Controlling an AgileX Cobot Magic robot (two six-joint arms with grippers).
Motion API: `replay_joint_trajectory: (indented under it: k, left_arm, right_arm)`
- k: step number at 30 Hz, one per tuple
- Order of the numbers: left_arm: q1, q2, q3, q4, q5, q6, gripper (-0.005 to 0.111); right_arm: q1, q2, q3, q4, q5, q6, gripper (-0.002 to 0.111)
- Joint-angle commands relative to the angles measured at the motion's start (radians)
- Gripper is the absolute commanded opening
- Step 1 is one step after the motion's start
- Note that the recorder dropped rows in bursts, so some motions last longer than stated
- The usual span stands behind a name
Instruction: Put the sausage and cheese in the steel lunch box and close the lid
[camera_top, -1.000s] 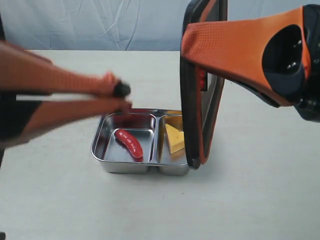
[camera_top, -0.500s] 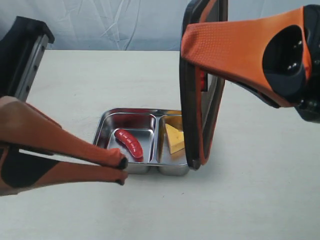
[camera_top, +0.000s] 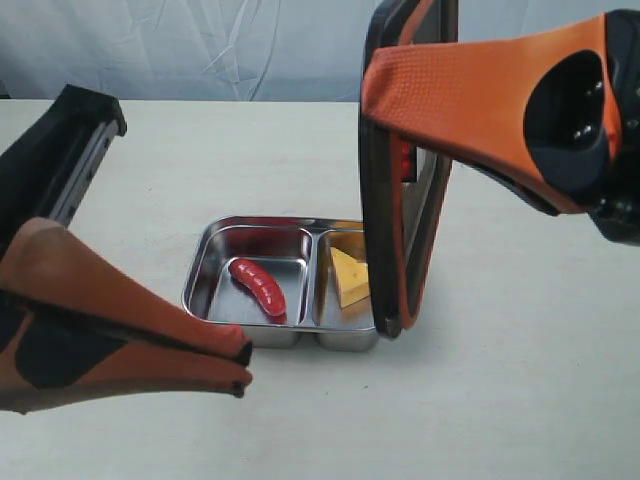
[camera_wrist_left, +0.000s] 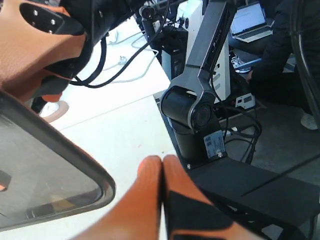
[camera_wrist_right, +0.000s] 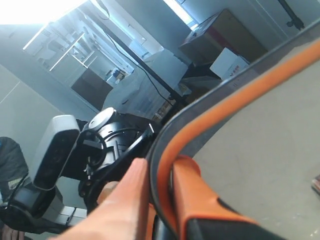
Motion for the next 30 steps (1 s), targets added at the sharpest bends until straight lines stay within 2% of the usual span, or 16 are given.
replay_joint_trajectory:
  k: [1,6,9,11,12,15,17,20,23,25,30]
  left_arm:
    - [-0.006,-0.005,-0.006,-0.111,-0.002,-0.019,0.0]
    - [-0.006,-0.005,-0.006,-0.06,-0.002,-0.004,0.0]
    - [-0.006,0.002,-0.004,0.045,0.226,-0.051,0.0]
    - [-0.006,0.021,0.009,0.045,0.354,-0.081,0.001]
    - [-0.006,0.03,0.017,0.045,0.376,-0.074,0.002]
    - [-0.006,0.07,0.021,0.045,0.365,-0.046,0.014]
    - [-0.006,0.1,0.021,0.045,0.335,-0.004,0.028]
    - [-0.006,0.127,0.021,-0.047,0.3,0.014,0.045]
    - [-0.006,0.146,0.021,-0.173,0.27,0.039,0.051]
    - [-0.006,0.153,0.021,-0.18,0.273,0.08,0.051]
    - [-0.006,0.182,0.021,-0.163,0.28,0.052,0.051]
  right_arm:
    - [0.0,-0.002,-0.008,0.012,0.001,-0.012,-0.001]
    - [0.0,-0.002,-0.008,0.012,-0.004,-0.005,-0.001]
    - [0.0,-0.002,-0.008,0.012,-0.042,-0.005,-0.001]
    - [0.0,-0.002,-0.008,0.012,-0.083,-0.001,-0.001]
    - [0.0,-0.002,-0.008,0.012,-0.102,0.002,-0.001]
    - [0.0,-0.002,-0.008,0.012,-0.116,0.01,-0.001]
    - [0.0,0.008,-0.008,0.012,-0.119,0.01,-0.001]
    - [0.0,0.037,-0.008,0.012,-0.119,0.015,-0.001]
    - [0.0,0.07,-0.008,0.012,-0.133,0.017,-0.001]
    - [0.0,0.088,-0.008,0.012,-0.155,0.017,-0.001]
    - [0.0,0.094,-0.008,0.012,-0.202,-0.005,-0.001]
